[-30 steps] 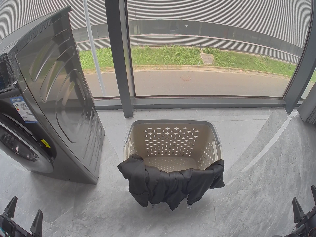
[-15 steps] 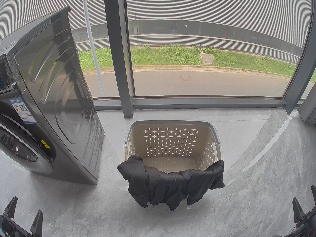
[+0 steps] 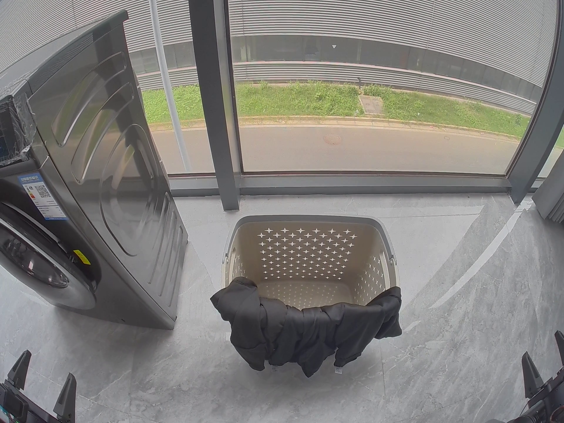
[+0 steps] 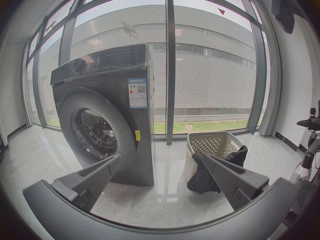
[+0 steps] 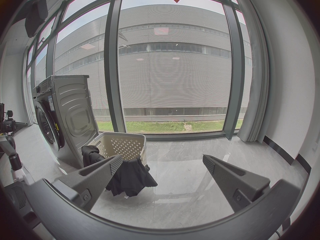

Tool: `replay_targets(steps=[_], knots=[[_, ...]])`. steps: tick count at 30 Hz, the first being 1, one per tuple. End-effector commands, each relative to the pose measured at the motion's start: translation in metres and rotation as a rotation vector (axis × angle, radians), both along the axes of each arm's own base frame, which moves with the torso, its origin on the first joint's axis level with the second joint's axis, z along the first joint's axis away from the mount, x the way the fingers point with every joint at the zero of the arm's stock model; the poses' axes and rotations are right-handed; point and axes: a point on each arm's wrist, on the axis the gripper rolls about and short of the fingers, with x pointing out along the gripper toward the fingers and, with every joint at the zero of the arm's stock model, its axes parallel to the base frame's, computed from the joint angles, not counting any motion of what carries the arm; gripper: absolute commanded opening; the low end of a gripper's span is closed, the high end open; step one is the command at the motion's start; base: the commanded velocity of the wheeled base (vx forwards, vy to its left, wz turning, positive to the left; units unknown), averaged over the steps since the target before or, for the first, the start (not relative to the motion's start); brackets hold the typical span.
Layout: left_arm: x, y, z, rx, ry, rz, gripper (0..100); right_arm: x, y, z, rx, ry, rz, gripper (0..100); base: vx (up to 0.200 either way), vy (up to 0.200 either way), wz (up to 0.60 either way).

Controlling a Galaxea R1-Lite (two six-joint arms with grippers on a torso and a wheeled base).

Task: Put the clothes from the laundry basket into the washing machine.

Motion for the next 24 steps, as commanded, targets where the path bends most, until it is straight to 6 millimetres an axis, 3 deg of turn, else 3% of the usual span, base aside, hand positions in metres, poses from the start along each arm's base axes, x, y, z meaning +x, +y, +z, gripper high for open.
replay_targets(steps=[1, 9, 21, 24], knots=[[0.0000, 0.0000, -0.0053, -0.001, 0.001, 0.000, 100, 0.0008, 0.0000, -0.0050, 0.000, 0.011, 0.000, 100, 0.000, 0.000, 0.00], [0.0000, 0.0000, -0.0053, -0.001, 0.001, -0.001, 100, 0.0007, 0.0000, -0.0050, 0.000, 0.009, 0.001, 100, 0.000, 0.000, 0.00], [0.0001, 0.0000, -0.0053, -0.002, 0.003, 0.000, 100, 0.0008, 0.0000, -0.0048, 0.000, 0.009, 0.001, 100, 0.200, 0.000, 0.00], [0.0000, 0.0000, -0.0053, -0.002, 0.001, -0.001, 100, 0.0008, 0.0000, -0.0048, 0.000, 0.009, 0.000, 100, 0.000, 0.000, 0.00]])
